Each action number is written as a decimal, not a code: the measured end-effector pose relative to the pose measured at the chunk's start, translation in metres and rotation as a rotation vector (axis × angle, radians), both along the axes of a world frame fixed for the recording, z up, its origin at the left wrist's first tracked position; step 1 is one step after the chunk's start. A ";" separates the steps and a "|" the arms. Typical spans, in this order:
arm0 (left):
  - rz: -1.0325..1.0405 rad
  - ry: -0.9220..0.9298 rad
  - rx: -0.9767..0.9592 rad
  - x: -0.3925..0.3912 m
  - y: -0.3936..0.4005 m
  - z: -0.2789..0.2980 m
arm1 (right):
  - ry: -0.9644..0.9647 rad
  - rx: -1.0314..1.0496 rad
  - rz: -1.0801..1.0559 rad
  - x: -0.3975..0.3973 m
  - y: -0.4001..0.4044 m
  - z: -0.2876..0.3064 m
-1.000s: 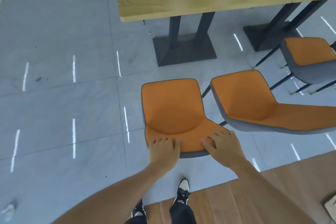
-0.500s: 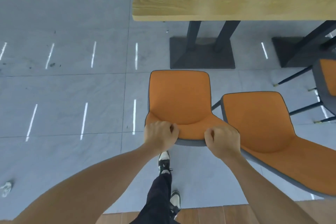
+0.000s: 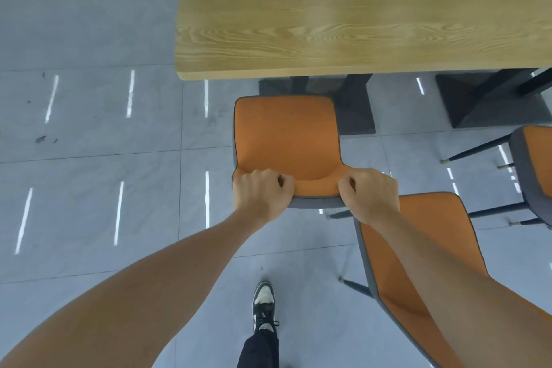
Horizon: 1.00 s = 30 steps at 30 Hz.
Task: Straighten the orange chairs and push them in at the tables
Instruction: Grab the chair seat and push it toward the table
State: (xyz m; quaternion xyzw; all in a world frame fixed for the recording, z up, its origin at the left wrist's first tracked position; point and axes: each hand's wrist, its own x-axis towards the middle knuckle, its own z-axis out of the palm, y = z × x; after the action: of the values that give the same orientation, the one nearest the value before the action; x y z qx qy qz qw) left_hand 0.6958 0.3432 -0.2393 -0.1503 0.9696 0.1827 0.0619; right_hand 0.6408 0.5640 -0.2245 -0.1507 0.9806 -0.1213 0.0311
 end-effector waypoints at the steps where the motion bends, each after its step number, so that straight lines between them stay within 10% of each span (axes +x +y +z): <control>1: 0.004 0.015 -0.006 -0.008 -0.001 0.000 | -0.007 -0.002 0.003 -0.010 -0.001 0.000; 18: -0.073 -0.101 -0.064 -0.003 0.008 0.013 | -0.187 -0.120 0.069 0.020 0.024 0.021; 24: -0.169 -0.138 -0.219 0.034 0.099 0.035 | -0.406 -0.030 0.018 0.072 0.105 0.045; 30: -0.312 -0.164 0.113 0.092 0.240 0.052 | -0.461 0.072 0.002 0.132 0.249 0.050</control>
State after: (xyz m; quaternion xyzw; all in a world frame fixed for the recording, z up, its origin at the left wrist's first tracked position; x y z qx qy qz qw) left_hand 0.7873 0.5832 -0.1871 -0.0087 0.9611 0.2122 0.1765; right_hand 0.7731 0.8130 -0.1740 -0.1187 0.9511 -0.1172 0.2598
